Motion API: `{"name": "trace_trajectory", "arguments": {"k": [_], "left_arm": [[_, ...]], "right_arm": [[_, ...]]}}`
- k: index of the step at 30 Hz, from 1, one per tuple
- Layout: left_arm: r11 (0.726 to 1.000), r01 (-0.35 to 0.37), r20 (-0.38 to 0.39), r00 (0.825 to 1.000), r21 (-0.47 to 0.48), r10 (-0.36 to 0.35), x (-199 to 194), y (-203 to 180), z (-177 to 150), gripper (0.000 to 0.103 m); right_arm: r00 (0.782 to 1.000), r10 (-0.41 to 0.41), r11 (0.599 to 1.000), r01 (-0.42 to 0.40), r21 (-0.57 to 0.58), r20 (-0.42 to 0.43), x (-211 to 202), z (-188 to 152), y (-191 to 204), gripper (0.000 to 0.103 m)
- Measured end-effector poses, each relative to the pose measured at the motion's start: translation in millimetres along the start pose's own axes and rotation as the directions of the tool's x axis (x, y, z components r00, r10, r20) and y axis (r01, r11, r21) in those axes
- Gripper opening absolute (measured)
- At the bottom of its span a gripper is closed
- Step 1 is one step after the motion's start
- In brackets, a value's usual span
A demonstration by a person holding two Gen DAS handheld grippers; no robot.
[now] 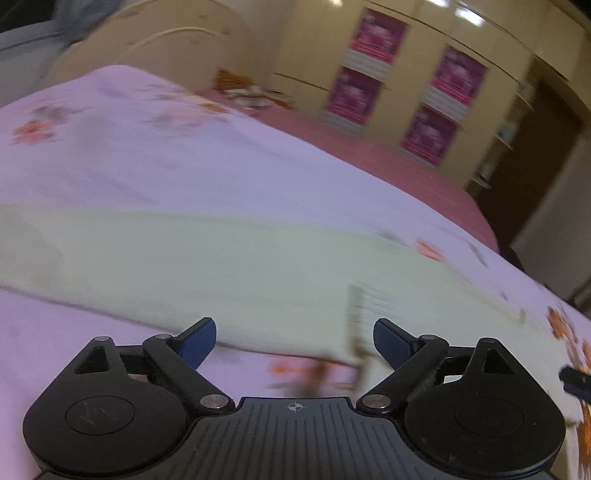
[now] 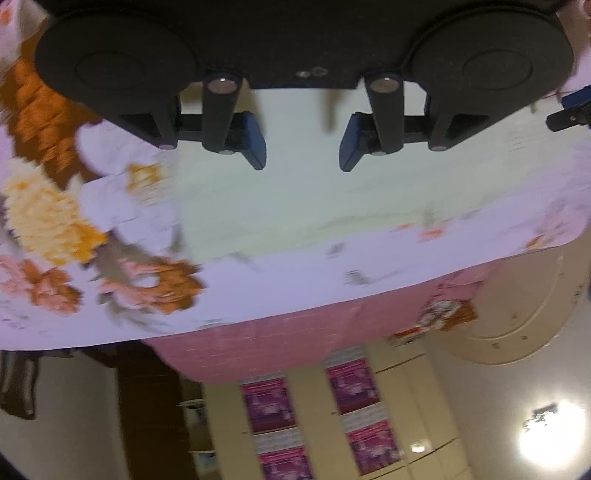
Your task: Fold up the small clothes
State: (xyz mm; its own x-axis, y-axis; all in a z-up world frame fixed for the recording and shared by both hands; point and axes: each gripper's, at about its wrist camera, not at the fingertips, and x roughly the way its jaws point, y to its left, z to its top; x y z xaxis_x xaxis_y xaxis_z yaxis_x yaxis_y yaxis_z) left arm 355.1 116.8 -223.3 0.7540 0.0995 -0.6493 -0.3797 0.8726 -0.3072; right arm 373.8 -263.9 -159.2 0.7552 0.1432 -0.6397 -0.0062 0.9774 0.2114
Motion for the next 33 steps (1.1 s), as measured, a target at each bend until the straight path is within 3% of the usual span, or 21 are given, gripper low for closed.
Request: {"name": "trace_trajectory", "arguments": {"k": [6, 8, 11, 13, 15, 21, 23, 25, 27, 29, 31, 33], "left_arm": [[0.979, -0.073, 0.021, 0.997, -0.192, 0.078, -29, 83, 0, 0.091], [0.956, -0.083, 0.025, 0.995, -0.282, 0.094, -34, 111, -3, 0.091], [0.901, -0.081, 0.047, 0.993, -0.426, 0.112, -41, 153, -9, 0.091], [0.867, -0.063, 0.056, 0.993, -0.495, 0.104, -38, 173, -12, 0.081], [0.844, -0.044, 0.075, 0.992, -0.535, 0.099, -31, 186, -13, 0.062], [0.786, 0.025, 0.137, 0.988, -0.617, 0.076, -5, 218, -2, 0.058], [0.785, 0.035, 0.151, 0.986, -0.619, 0.075, 6, 221, 6, 0.058], [0.792, 0.032, 0.153, 0.985, -0.61, 0.078, 14, 221, 14, 0.047], [0.783, 0.027, 0.132, 0.989, -0.621, 0.071, 21, 225, 18, 0.013], [0.779, 0.035, 0.134, 0.989, -0.626, 0.064, 22, 228, 18, 0.011], [0.806, 0.05, 0.153, 0.987, -0.589, 0.051, 17, 223, 23, 0.011], [0.851, 0.081, 0.187, 0.982, -0.518, 0.02, 8, 207, 33, 0.011]], "right_arm": [[0.995, 0.089, 0.994, -0.091, -0.059, -0.041, 0, -13, 51, 0.052], [0.992, 0.11, 0.99, -0.114, -0.082, -0.054, 0, -19, 67, 0.055], [0.989, 0.127, 0.984, -0.135, -0.114, -0.068, 1, -25, 87, 0.058], [0.987, 0.138, 0.982, -0.147, -0.121, -0.08, 4, -28, 97, 0.058], [0.987, 0.138, 0.981, -0.148, -0.126, -0.085, 6, -30, 105, 0.058], [0.988, 0.126, 0.981, -0.138, -0.134, -0.092, 16, -31, 122, 0.058], [0.99, 0.115, 0.983, -0.126, -0.134, -0.086, 20, -31, 125, 0.058], [0.992, 0.096, 0.986, -0.106, -0.13, -0.079, 24, -30, 128, 0.058], [0.994, 0.076, 0.987, -0.087, -0.134, -0.082, 32, -29, 132, 0.058], [0.995, 0.056, 0.986, -0.068, -0.154, -0.083, 40, -29, 139, 0.056], [0.997, 0.04, 0.982, -0.053, -0.18, -0.072, 45, -29, 147, 0.056], [0.998, 0.03, 0.979, -0.041, -0.199, -0.059, 49, -29, 152, 0.055]]}}
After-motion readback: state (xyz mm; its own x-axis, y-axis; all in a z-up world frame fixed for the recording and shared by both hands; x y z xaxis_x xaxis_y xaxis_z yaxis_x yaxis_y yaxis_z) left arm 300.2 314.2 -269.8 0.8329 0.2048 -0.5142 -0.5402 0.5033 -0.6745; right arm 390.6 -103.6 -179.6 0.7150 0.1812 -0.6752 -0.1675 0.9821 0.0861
